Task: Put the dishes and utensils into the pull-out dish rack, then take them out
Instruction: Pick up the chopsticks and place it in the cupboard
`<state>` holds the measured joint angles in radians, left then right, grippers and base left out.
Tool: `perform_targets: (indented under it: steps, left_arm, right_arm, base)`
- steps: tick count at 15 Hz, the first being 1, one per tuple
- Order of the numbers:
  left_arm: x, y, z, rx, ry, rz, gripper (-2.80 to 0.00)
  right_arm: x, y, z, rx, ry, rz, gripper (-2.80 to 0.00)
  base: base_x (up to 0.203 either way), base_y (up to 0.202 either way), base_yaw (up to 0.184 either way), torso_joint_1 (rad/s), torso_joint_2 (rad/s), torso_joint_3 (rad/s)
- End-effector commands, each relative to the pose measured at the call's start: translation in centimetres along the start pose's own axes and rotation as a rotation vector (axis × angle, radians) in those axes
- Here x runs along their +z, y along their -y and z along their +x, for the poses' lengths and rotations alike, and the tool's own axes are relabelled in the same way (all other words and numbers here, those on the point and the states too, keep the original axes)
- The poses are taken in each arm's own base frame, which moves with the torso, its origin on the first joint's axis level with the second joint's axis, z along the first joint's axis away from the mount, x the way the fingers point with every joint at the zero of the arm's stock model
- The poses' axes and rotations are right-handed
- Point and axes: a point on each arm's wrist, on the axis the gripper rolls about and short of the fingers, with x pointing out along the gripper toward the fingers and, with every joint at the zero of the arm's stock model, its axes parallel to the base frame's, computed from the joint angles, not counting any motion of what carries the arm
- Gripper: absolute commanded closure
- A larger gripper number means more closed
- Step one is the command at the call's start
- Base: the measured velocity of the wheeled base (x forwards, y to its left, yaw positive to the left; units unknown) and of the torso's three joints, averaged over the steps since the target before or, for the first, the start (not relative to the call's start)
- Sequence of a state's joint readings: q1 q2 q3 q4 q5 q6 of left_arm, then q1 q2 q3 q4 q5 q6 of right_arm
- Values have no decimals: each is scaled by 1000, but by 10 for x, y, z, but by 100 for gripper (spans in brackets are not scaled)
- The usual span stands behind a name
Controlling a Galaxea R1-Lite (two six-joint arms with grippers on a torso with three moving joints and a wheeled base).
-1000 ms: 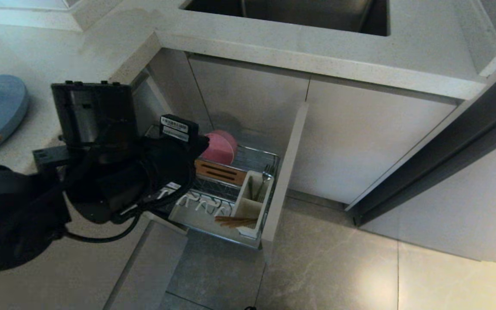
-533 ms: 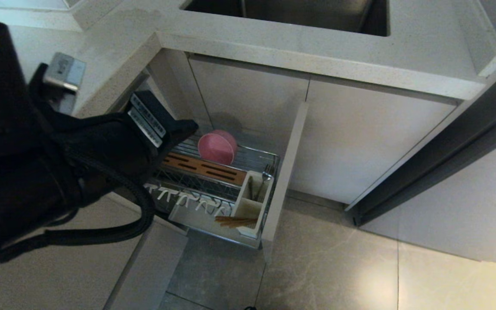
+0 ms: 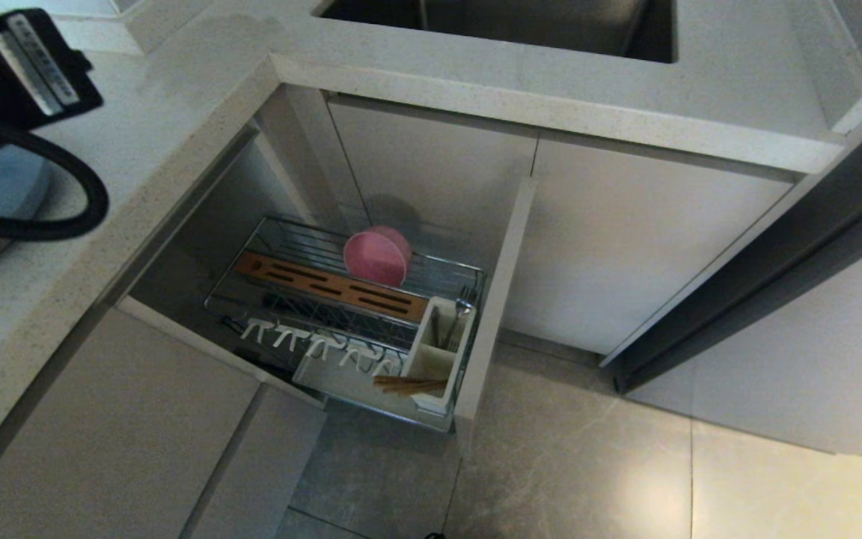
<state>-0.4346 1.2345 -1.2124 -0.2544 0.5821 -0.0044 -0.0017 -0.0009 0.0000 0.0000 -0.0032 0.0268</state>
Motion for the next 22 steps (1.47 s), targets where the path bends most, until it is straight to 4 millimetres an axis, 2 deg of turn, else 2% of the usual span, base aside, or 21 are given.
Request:
perform_targets:
  steps: [1, 4, 7, 14, 21, 22]
  left_arm:
    - [21, -31, 11, 191, 70, 44, 0]
    - [35, -48, 17, 314, 34, 100, 0]
    - [42, -52, 27, 397, 27, 72, 0]
    - [19, -49, 58, 592, -149, -252, 0]
    - [8, -84, 81, 787, -148, -277, 0]
    - [6, -85, 83, 787, -153, -282, -259]
  right_arm:
    - [0, 0, 0, 1, 1, 1, 0]
    - [0, 0, 0, 0, 1, 1, 0]
    - [0, 0, 0, 0, 1, 1, 0]
    - [0, 0, 0, 0, 1, -1, 0]
    - [0, 0, 0, 0, 1, 1, 0]
    - [0, 0, 0, 0, 1, 1, 0]
  base:
    - [0, 0, 0, 0, 0, 0]
    - [0, 0, 0, 0, 0, 0]
    - [0, 0, 0, 0, 0, 0]
    - [0, 0, 0, 0, 0, 0]
    - [0, 0, 0, 0, 0, 0]
    - [0, 0, 0, 0, 0, 0]
